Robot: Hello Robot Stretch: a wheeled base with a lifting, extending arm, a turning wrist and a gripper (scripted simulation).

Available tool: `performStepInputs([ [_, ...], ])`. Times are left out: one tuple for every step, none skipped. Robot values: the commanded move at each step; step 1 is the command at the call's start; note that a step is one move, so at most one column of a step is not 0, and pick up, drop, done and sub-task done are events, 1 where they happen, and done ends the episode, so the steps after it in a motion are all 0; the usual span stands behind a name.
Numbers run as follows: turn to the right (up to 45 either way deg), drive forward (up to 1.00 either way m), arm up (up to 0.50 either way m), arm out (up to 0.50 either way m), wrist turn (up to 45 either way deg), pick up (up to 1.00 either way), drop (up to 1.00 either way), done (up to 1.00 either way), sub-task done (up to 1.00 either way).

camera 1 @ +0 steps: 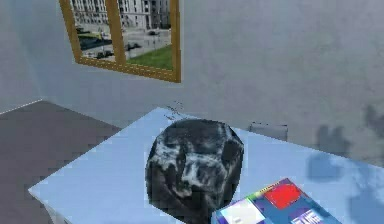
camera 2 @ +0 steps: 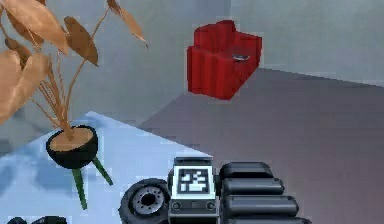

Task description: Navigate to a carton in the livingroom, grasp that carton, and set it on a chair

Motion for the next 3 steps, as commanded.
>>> performStepInputs([
  [21.0, 0.0, 0.0, 0.0, 0.0, 0.0, 0.0, 0.0, 0.0],
  [45.0, 0.0, 0.0, 0.0, 0.0, 0.0, 0.0, 0.0, 0.0],
  [45.0, 0.0, 0.0, 0.0, 0.0, 0.0, 0.0, 0.0, 0.0],
])
